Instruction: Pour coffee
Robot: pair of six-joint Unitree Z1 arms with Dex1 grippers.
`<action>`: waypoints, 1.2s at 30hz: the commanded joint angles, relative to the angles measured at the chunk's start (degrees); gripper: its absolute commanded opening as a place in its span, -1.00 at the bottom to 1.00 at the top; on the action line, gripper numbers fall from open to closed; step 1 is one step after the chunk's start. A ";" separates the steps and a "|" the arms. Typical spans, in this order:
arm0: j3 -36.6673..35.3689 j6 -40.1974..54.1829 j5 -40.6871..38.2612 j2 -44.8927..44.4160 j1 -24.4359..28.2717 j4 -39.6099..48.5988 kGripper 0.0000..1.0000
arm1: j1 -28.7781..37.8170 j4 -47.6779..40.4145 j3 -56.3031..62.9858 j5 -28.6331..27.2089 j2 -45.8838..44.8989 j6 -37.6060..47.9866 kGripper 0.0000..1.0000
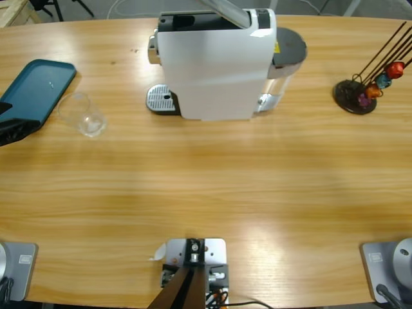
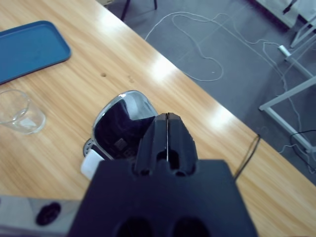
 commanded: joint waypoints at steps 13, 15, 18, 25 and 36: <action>0.19 0.63 -0.51 -0.51 -0.28 0.99 0.89 | 1.97 -11.84 14.81 4.85 9.99 5.81 -1.00; 0.19 0.63 -0.51 -0.44 -0.28 0.99 0.90 | 1.97 -13.44 16.44 4.95 10.22 6.10 -1.00; 0.19 0.63 -0.51 -0.30 -0.28 0.99 0.92 | 1.97 -14.67 17.85 4.97 10.31 6.53 -1.00; 0.19 0.63 -0.42 -0.21 -0.28 0.99 0.92 | 1.97 -15.74 19.29 4.88 8.69 6.72 -1.00; 3.00 3.39 2.37 1.09 -0.28 -2.68 0.94 | 1.18 8.43 18.48 17.73 -21.46 5.15 1.00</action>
